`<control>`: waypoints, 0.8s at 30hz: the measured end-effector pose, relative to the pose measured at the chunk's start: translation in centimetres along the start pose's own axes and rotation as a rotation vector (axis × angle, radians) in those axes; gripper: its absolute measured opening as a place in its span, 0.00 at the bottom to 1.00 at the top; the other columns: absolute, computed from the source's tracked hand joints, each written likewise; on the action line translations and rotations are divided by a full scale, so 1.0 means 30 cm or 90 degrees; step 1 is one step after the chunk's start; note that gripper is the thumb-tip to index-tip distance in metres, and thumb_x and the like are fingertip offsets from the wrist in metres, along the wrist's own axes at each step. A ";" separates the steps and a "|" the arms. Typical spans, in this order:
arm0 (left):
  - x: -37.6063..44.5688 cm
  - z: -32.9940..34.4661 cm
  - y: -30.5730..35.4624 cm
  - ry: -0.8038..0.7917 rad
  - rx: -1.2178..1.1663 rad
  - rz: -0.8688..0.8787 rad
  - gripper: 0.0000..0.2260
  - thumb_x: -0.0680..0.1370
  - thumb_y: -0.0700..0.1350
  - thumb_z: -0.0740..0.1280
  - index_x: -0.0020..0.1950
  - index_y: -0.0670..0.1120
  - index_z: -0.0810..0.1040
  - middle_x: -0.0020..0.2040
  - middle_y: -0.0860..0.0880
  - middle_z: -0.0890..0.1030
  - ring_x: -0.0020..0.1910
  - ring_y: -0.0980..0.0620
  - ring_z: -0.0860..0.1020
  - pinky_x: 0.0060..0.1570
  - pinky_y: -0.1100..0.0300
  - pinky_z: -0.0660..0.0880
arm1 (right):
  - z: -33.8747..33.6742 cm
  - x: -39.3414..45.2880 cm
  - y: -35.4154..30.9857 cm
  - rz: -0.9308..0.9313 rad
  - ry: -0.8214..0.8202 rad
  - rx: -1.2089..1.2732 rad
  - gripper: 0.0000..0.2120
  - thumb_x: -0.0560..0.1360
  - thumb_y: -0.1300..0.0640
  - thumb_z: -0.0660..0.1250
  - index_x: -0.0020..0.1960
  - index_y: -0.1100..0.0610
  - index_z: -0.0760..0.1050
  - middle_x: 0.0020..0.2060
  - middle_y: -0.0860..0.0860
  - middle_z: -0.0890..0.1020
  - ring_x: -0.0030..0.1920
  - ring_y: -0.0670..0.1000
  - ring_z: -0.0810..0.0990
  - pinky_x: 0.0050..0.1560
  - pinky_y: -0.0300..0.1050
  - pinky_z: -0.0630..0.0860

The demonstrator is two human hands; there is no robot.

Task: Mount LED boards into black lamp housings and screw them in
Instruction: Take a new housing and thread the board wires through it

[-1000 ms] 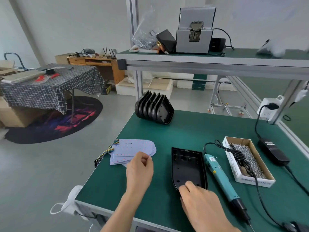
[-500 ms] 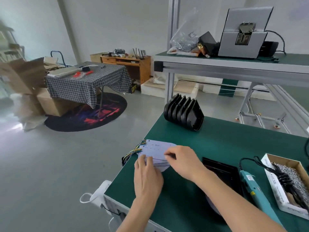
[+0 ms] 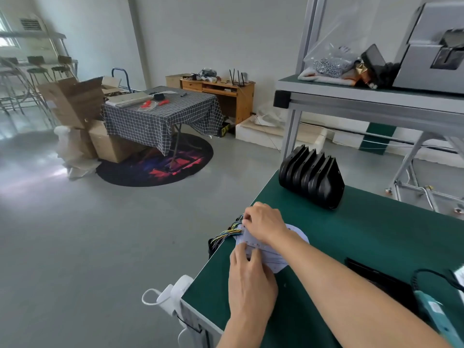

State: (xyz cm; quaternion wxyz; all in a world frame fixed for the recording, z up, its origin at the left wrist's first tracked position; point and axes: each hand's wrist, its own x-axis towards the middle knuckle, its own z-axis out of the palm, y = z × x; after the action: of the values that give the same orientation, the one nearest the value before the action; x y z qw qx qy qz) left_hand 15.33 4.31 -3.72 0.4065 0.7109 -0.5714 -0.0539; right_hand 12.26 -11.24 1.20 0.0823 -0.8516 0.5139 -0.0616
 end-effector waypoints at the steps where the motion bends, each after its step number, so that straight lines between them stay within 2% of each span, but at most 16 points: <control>1: 0.001 0.000 0.000 0.002 0.003 0.000 0.06 0.72 0.32 0.68 0.47 0.38 0.81 0.58 0.40 0.79 0.56 0.39 0.77 0.48 0.50 0.79 | -0.002 0.008 0.005 -0.002 -0.007 0.005 0.11 0.84 0.50 0.63 0.59 0.52 0.82 0.60 0.53 0.79 0.63 0.56 0.77 0.61 0.54 0.73; 4: -0.001 0.001 0.001 0.008 0.016 0.006 0.05 0.71 0.31 0.68 0.45 0.38 0.80 0.56 0.40 0.79 0.54 0.39 0.77 0.48 0.50 0.79 | -0.008 0.029 0.017 0.010 -0.040 0.058 0.10 0.84 0.51 0.62 0.58 0.54 0.79 0.61 0.53 0.76 0.63 0.56 0.76 0.63 0.55 0.73; 7: -0.004 -0.001 0.001 0.001 0.013 -0.001 0.04 0.73 0.33 0.67 0.46 0.39 0.80 0.59 0.41 0.78 0.58 0.39 0.76 0.51 0.50 0.78 | -0.026 0.048 0.013 0.012 -0.046 0.170 0.09 0.84 0.52 0.61 0.56 0.56 0.78 0.58 0.54 0.78 0.58 0.56 0.78 0.62 0.54 0.75; 10: -0.004 0.002 -0.001 0.009 0.021 0.005 0.04 0.72 0.33 0.68 0.45 0.39 0.79 0.57 0.41 0.78 0.56 0.40 0.76 0.48 0.50 0.79 | -0.088 0.055 -0.003 -0.006 -0.023 0.354 0.07 0.84 0.54 0.64 0.52 0.56 0.78 0.45 0.51 0.81 0.45 0.51 0.78 0.48 0.46 0.75; 13: -0.001 0.002 0.003 0.025 0.022 0.011 0.04 0.71 0.33 0.68 0.43 0.40 0.78 0.55 0.43 0.78 0.55 0.40 0.76 0.50 0.50 0.78 | -0.201 0.034 -0.005 -0.039 0.039 0.493 0.08 0.84 0.55 0.66 0.46 0.53 0.78 0.33 0.44 0.77 0.31 0.40 0.72 0.37 0.40 0.70; 14: 0.000 0.002 0.000 0.029 0.025 0.010 0.04 0.71 0.33 0.68 0.43 0.40 0.78 0.55 0.43 0.78 0.54 0.40 0.76 0.50 0.49 0.78 | -0.246 0.019 -0.008 -0.053 0.057 0.535 0.08 0.84 0.55 0.67 0.45 0.52 0.77 0.31 0.43 0.75 0.29 0.39 0.70 0.34 0.37 0.68; 16: 0.000 0.003 -0.004 0.025 0.029 0.004 0.05 0.71 0.33 0.68 0.44 0.40 0.78 0.56 0.42 0.78 0.54 0.39 0.75 0.51 0.48 0.77 | -0.345 -0.023 -0.012 -0.079 0.087 0.643 0.09 0.84 0.57 0.66 0.45 0.53 0.78 0.31 0.45 0.76 0.30 0.42 0.71 0.31 0.36 0.67; 17: -0.001 0.002 -0.005 0.020 0.026 -0.002 0.05 0.71 0.33 0.67 0.46 0.40 0.78 0.57 0.42 0.77 0.55 0.39 0.75 0.52 0.48 0.77 | -0.397 -0.045 -0.011 -0.095 0.107 0.691 0.09 0.85 0.58 0.66 0.45 0.53 0.78 0.34 0.48 0.79 0.34 0.46 0.74 0.33 0.37 0.68; 19: -0.002 -0.001 -0.003 0.003 0.013 -0.023 0.07 0.73 0.34 0.67 0.49 0.39 0.79 0.60 0.42 0.76 0.59 0.39 0.74 0.56 0.48 0.76 | -0.505 -0.101 -0.012 -0.129 0.156 0.774 0.10 0.85 0.60 0.64 0.46 0.54 0.79 0.44 0.51 0.84 0.42 0.49 0.76 0.43 0.43 0.72; 20: -0.002 -0.002 -0.002 -0.003 0.004 -0.032 0.07 0.73 0.34 0.66 0.51 0.39 0.80 0.62 0.42 0.76 0.61 0.39 0.74 0.57 0.49 0.76 | -0.558 -0.135 -0.013 -0.148 0.175 0.822 0.10 0.85 0.60 0.63 0.47 0.56 0.79 0.46 0.51 0.85 0.44 0.48 0.78 0.48 0.44 0.73; 21: -0.001 -0.005 -0.001 -0.008 -0.004 -0.040 0.08 0.74 0.35 0.66 0.52 0.39 0.80 0.63 0.42 0.76 0.62 0.40 0.74 0.58 0.50 0.75 | -0.608 -0.170 -0.016 -0.177 0.193 0.881 0.09 0.86 0.61 0.62 0.48 0.58 0.78 0.46 0.50 0.86 0.43 0.47 0.80 0.49 0.44 0.75; 24: 0.004 -0.014 0.007 -0.019 -0.033 -0.066 0.13 0.76 0.36 0.66 0.60 0.40 0.79 0.65 0.45 0.74 0.65 0.43 0.72 0.61 0.54 0.73 | -0.749 -0.300 -0.016 -0.259 0.242 1.037 0.12 0.85 0.64 0.60 0.47 0.58 0.79 0.46 0.52 0.87 0.40 0.47 0.83 0.45 0.42 0.80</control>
State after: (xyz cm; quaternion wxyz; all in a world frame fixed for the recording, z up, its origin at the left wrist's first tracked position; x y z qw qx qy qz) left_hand 15.42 4.44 -3.26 0.4130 0.7277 -0.5384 -0.1004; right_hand 4.24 -4.79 23.10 0.5678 -0.5780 0.1518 -0.5661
